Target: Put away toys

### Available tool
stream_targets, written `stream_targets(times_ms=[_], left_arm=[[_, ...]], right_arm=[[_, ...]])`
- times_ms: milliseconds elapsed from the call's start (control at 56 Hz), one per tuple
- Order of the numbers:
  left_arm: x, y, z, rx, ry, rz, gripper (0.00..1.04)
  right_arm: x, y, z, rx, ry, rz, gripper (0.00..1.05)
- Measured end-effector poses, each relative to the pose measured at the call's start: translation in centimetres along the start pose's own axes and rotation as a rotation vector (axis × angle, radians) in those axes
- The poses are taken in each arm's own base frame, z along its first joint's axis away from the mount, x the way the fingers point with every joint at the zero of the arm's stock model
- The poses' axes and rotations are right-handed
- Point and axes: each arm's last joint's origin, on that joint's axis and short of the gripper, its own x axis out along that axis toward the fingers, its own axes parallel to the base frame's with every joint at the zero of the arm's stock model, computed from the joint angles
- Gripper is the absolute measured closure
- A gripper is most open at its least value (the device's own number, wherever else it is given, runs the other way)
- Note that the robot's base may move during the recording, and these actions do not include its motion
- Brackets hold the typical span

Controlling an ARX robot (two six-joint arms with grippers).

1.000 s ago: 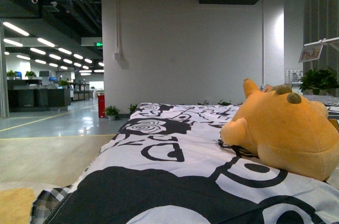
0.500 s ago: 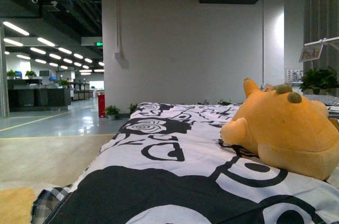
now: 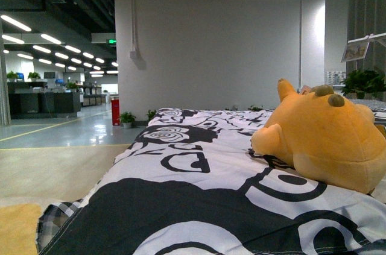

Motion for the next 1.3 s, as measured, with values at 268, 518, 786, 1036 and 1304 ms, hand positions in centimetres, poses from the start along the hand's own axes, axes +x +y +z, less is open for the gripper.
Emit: stream_targets(times_ms=[268, 518, 786, 1036, 1304], left_arm=[[0.0, 0.0, 0.0, 0.000, 0.000, 0.000, 0.06], [0.0, 0.0, 0.0, 0.000, 0.000, 0.000, 0.06], [0.0, 0.0, 0.0, 0.000, 0.000, 0.000, 0.06], [0.0, 0.0, 0.0, 0.000, 0.000, 0.000, 0.06], [0.0, 0.0, 0.0, 0.000, 0.000, 0.000, 0.06]], right_arm=[[2.5, 3.5, 1.0, -0.010, -0.036, 0.062, 0.06], [4.6, 6.7, 2.1, -0.031, -0.087, 0.109, 0.06], [7.3, 5.2, 2.0, -0.047, -0.071, 0.030, 0.06], [9.0, 4.7, 3.1, -0.040, -0.104, 0.027, 0.06], [10.1, 5.4, 1.7, -0.046, -0.077, 0.038, 0.06]])
